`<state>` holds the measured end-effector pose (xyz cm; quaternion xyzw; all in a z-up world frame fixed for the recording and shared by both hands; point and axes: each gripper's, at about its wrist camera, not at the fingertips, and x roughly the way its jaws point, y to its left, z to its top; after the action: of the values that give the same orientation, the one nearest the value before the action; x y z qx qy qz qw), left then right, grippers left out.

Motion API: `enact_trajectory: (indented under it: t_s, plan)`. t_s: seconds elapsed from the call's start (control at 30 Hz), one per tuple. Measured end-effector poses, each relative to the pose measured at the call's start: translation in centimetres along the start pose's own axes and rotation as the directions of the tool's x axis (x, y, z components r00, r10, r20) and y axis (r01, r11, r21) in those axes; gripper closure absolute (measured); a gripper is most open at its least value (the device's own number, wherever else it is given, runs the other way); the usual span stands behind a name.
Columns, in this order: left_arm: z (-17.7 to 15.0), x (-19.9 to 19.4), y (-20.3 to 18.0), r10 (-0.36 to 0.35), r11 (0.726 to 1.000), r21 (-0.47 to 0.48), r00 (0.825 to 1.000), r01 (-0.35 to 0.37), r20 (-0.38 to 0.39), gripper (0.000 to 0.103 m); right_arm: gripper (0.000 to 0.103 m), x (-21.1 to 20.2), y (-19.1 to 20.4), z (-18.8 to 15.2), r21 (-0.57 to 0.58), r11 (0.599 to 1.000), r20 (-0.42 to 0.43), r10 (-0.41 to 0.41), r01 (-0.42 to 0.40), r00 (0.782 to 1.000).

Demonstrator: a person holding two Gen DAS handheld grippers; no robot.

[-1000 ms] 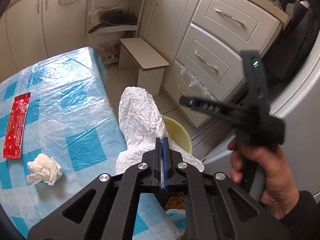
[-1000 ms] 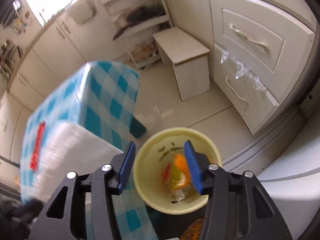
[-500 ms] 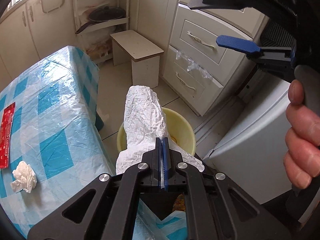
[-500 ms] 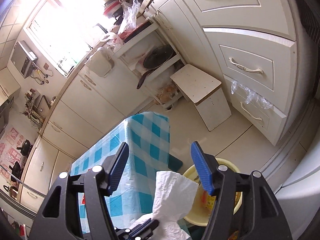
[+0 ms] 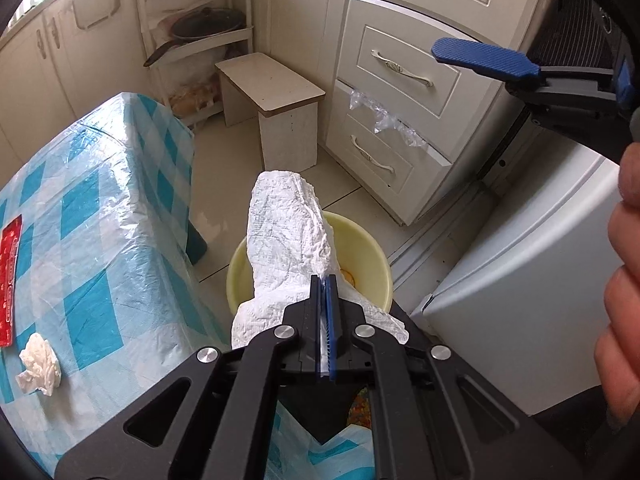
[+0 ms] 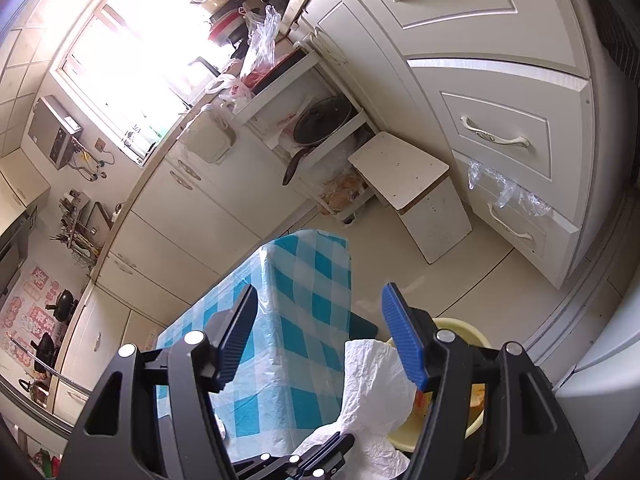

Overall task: Collect trash
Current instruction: 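Open the right tool to drop the crust while the left tool lowers the paper towel into the bucket, then move both tools back over the table toward the red wrapper and tissue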

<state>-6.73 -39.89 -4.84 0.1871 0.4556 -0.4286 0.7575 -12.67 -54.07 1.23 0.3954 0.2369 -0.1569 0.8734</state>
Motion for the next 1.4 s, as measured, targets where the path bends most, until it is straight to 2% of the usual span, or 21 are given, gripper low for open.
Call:
enact_trajectory:
  t_s: [0.23,0.3,0.37,0.43,0.47,0.57,0.8,0.97,1.03,1.1,1.23,1.33,1.4]
  plan:
    - [1.1,2.5,-0.6,0.024,0.999,-0.029,0.998,-0.025,-0.056,0.1,0.04,-0.5,-0.5,0.4,0.017,1.0,0.016,0.008,-0.009,1.0]
    - [1.4,3.3,-0.7,0.03,0.999,-0.034,0.996,-0.033,-0.08,0.092,0.04,-0.7,-0.6,0.6,0.023,1.0,0.023,0.01,-0.011,1.0]
    - [1.6,4.0,-0.8,0.041,0.998,-0.038,0.994,-0.044,-0.097,0.073,0.04,-0.8,-0.9,0.8,0.03,0.999,0.028,0.013,-0.014,1.0]
    - [1.8,4.1,-0.9,0.057,0.997,-0.035,0.993,-0.061,-0.098,0.062,0.04,-0.8,-1.0,0.9,0.036,0.999,0.029,0.013,-0.014,0.999]
    - [1.9,4.1,-0.9,0.06,0.997,-0.035,0.994,-0.064,-0.094,0.058,0.04,-0.8,-1.1,1.0,0.039,0.999,0.03,0.014,-0.015,0.999]
    - [1.9,3.8,-0.7,0.058,0.997,-0.04,0.994,-0.062,-0.089,0.056,0.04,-0.8,-1.2,1.1,0.044,0.999,0.032,0.015,-0.017,0.999]
    - [1.5,0.2,1.6,0.078,0.994,-0.076,0.996,-0.081,-0.032,0.051,0.039,-0.4,-1.4,1.3,0.067,0.998,0.028,0.014,-0.016,1.0]
    - [0.5,-5.3,6.4,0.144,0.98,-0.144,0.989,-0.136,0.043,0.042,0.035,0.8,-0.8,1.0,0.054,0.998,-0.011,0.012,-0.011,1.0]
    - [-0.1,-7.6,9.2,0.187,0.967,-0.189,0.98,-0.172,0.063,0.04,0.035,1.4,-0.1,0.5,0.039,0.999,-0.035,0.015,-0.013,0.999]
    - [-1.1,-10.1,12.8,0.246,0.94,-0.261,0.966,-0.219,0.075,0.037,0.034,2.2,1.0,-0.3,0.008,1.0,-0.065,0.018,-0.018,0.998]
    - [-3.4,-14.1,20.6,0.335,0.859,-0.427,0.941,-0.283,0.052,0.033,0.032,4.3,5.5,-3.1,-0.131,0.989,-0.168,0.044,-0.066,0.985]
    - [-5.4,-15.9,25.8,0.373,0.796,-0.517,0.928,-0.315,0.008,0.033,0.028,6.2,10.4,-7.2,-0.304,0.943,-0.288,0.046,-0.137,0.956]
    - [-6.3,-16.2,27.9,0.372,0.775,-0.546,0.928,-0.317,-0.01,0.032,0.027,7.4,13.3,-10.4,-0.411,0.893,-0.354,0.03,-0.185,0.935]
